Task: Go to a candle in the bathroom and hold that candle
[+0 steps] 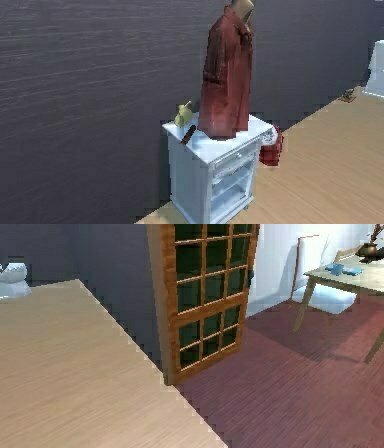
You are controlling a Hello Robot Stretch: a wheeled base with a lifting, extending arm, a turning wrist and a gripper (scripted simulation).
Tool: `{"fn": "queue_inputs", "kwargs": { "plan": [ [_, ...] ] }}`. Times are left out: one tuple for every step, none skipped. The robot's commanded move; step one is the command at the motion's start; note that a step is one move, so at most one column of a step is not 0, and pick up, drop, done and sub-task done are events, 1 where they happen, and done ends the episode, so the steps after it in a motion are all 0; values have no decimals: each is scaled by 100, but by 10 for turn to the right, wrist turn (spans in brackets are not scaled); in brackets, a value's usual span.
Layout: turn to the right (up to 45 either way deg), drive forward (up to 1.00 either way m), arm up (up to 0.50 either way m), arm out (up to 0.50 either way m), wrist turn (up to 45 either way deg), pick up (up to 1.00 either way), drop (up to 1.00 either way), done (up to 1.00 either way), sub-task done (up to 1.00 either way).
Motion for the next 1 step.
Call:
{"fn": "queue_inputs", "kwargs": {
  "plan": [
    [0, 35, 0, 0, 0, 0, 0, 0, 0]
  ]
}}
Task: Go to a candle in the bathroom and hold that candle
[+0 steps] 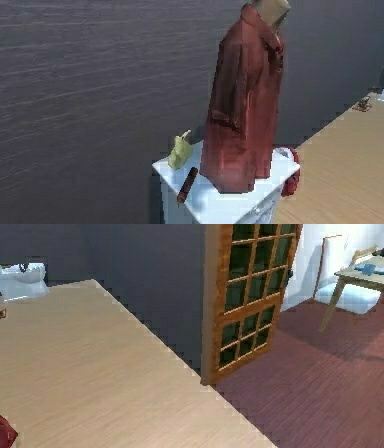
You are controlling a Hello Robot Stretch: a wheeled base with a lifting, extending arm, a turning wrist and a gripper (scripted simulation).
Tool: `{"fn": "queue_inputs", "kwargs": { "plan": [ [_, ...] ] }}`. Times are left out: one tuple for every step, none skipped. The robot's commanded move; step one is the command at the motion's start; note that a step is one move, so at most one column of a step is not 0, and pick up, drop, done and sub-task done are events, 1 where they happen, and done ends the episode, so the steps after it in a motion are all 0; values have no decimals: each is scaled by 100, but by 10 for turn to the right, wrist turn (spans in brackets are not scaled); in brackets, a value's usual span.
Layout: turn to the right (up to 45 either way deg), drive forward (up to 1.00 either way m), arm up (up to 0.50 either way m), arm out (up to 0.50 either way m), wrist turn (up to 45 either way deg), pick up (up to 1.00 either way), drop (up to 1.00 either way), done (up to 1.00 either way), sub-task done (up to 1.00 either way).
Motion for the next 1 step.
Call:
{"fn": "queue_inputs", "kwargs": {
  "plan": [
    [-450, 0, 0, 0, 0, 0, 0, 0, 0]
  ]
}}
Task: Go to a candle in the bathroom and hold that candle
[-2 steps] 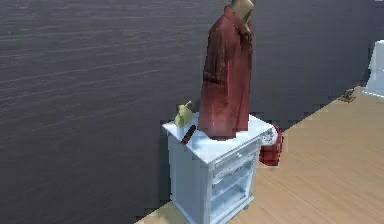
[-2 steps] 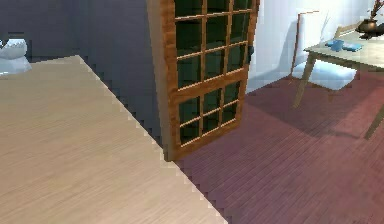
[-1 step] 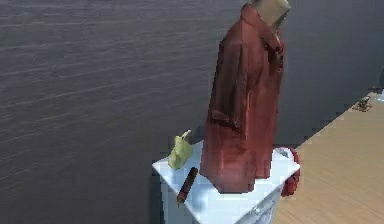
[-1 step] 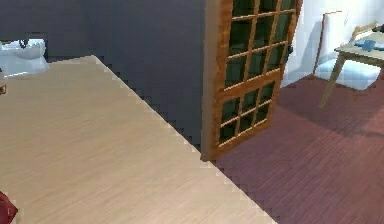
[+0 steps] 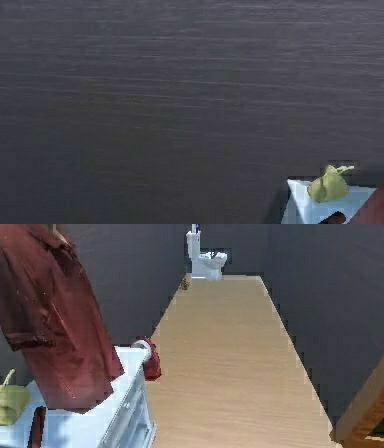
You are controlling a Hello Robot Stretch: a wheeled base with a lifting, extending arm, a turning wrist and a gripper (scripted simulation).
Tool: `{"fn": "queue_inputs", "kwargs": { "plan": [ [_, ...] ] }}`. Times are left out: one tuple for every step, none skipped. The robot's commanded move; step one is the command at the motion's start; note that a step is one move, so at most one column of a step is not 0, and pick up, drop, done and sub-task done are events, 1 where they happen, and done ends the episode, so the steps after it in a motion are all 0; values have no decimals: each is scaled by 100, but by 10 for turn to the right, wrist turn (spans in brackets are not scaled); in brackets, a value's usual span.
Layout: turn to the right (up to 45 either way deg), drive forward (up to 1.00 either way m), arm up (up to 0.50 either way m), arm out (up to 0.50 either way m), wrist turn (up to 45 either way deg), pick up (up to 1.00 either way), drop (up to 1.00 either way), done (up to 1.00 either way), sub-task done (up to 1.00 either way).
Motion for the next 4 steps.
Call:
{"fn": "queue_inputs", "kwargs": {
  "plan": [
    [-390, 0, 0, 0, 0, 0, 0, 0, 0],
    [0, 0, 50, 0, 0, 0, 0, 0, 0],
    [0, 0, 38, 0, 0, 0, 0, 0, 0],
    [0, 0, 0, 22, 0, 0, 0, 0, 0]
  ]
}}
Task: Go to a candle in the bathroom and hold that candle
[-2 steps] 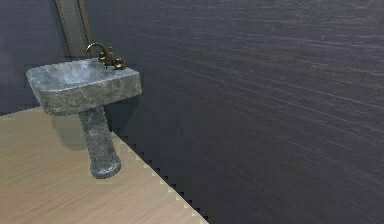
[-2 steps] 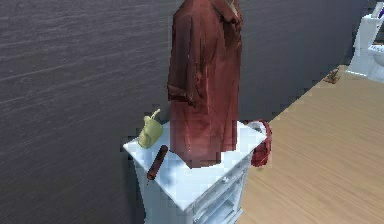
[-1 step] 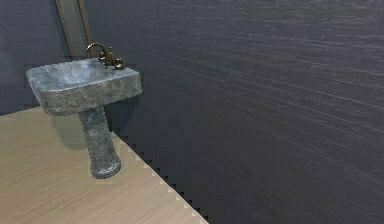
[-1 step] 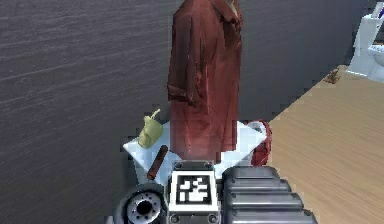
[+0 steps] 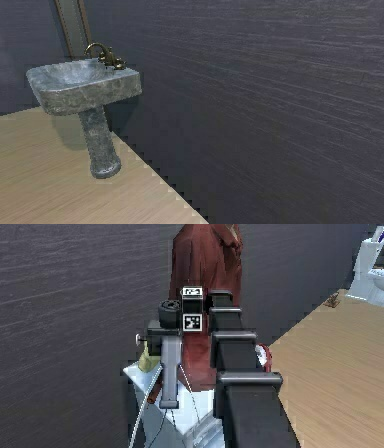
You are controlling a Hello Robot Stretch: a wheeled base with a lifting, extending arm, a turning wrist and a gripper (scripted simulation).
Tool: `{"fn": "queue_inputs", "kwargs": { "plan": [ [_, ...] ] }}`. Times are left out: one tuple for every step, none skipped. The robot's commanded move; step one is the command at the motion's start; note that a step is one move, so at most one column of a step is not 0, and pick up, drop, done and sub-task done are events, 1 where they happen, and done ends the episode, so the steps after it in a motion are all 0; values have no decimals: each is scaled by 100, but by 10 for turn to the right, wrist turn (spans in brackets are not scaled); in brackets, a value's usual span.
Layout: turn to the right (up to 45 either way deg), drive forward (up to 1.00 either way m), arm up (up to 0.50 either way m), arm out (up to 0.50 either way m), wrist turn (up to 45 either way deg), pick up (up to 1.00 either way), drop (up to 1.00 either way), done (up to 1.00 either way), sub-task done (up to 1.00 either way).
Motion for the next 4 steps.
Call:
{"fn": "queue_inputs", "kwargs": {
  "plan": [
    [0, 0, 0, 0, 450, 0, 0, 0, 0],
    [0, 0, 0, 0, 450, 0, 0, 0, 0],
    [0, 0, 0, 0, 450, 0, 0, 0, 0],
    [0, 0, 0, 0, 60, 0, 0, 0, 0]
  ]
}}
